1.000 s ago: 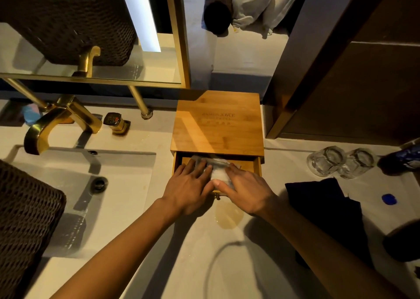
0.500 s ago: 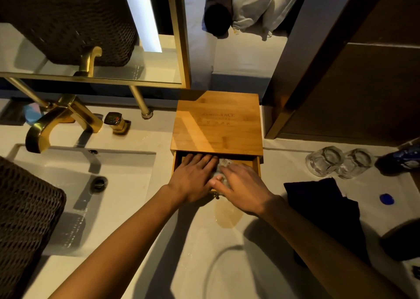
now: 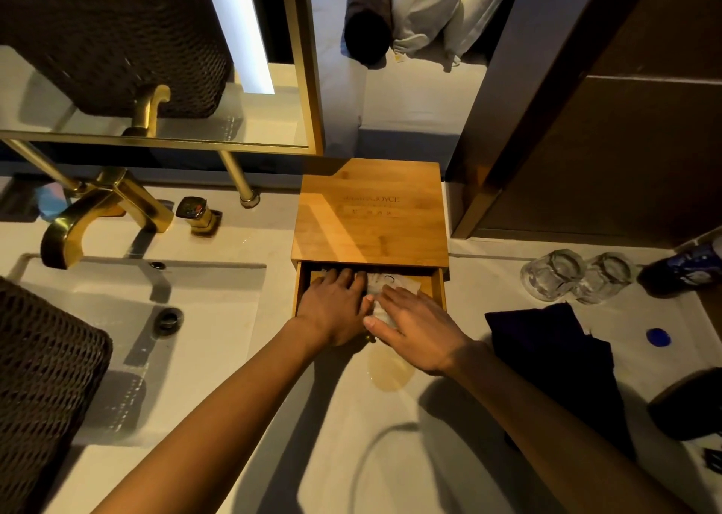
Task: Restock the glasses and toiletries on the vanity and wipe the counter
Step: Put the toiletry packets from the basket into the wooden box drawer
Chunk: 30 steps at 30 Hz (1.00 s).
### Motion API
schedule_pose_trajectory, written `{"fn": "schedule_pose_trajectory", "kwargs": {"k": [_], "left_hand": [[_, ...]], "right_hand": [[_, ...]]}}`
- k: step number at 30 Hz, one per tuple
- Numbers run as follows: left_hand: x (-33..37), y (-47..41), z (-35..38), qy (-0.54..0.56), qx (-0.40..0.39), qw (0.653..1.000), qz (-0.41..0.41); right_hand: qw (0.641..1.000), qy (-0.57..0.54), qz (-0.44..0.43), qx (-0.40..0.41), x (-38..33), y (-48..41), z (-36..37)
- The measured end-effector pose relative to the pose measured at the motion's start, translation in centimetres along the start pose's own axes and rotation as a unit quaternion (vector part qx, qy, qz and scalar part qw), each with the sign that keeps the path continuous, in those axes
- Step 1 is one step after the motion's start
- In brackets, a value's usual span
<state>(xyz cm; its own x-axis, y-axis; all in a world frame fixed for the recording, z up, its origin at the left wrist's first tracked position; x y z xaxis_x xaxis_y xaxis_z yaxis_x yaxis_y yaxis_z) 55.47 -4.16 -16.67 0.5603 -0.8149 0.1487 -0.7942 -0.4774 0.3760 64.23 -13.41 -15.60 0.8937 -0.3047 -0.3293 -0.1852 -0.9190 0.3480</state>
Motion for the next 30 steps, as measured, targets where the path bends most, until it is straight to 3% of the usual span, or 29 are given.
{"fn": "schedule_pose_trajectory", "kwargs": {"k": [7, 10, 15, 19, 21, 23, 26, 28, 30], "left_hand": [[-0.4, 2.4, 0.6, 0.012, 0.014, 0.999, 0.039], [-0.2, 3.6, 1.6, 0.033, -0.015, 0.999, 0.024], [-0.6, 3.1, 1.7, 0.077, -0.021, 0.997, -0.001], [-1.1, 2.5, 1.3, 0.09, -0.006, 0.996, -0.012], [-1.0, 3.0, 0.4, 0.081, 0.026, 0.996, 0.0], [-0.8, 4.0, -1.5, 0.068, 0.105, 0.991, 0.035], [-1.8, 5.1, -4.7, 0.071, 0.236, 0.966, 0.078], [-3.3, 4.6, -6.0, 0.068, 0.281, 0.954, 0.074], [-4.7, 2.8, -7.0, 0.06, 0.277, 0.958, 0.047]], "right_hand": [[0.998, 0.019, 0.054, 0.001, 0.9, -1.4, -0.7], [0.999, 0.027, 0.042, 0.013, -0.4, -0.3, -0.9], [0.995, 0.007, 0.072, -0.066, -1.2, 2.0, 1.4], [0.995, -0.016, 0.092, -0.037, -0.3, 1.3, 0.6], [0.997, -0.023, 0.07, 0.002, -0.5, 1.2, 0.1], [0.994, -0.066, 0.046, 0.078, -0.9, 2.1, -0.4], [0.952, -0.218, -0.002, 0.217, -1.4, 5.1, -1.1], [0.926, -0.317, 0.048, 0.2, -0.8, 6.1, 0.6], [0.903, -0.395, 0.138, 0.096, -0.4, 5.9, 3.7]]}}
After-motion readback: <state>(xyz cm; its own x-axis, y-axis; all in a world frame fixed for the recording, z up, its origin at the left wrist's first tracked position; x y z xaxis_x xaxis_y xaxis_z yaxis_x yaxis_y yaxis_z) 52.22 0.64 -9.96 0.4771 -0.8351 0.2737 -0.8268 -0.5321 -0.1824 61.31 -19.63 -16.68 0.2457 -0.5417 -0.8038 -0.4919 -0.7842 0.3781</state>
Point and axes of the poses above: each hand's wrist, its own y-axis away from the middle knuckle, its own z-axis out of the palm, x = y × z, the point moved 7 cm from there along -y, towards the middle knuckle, and after that the axes turned 6 degrees about z, right-handed, at the moved point
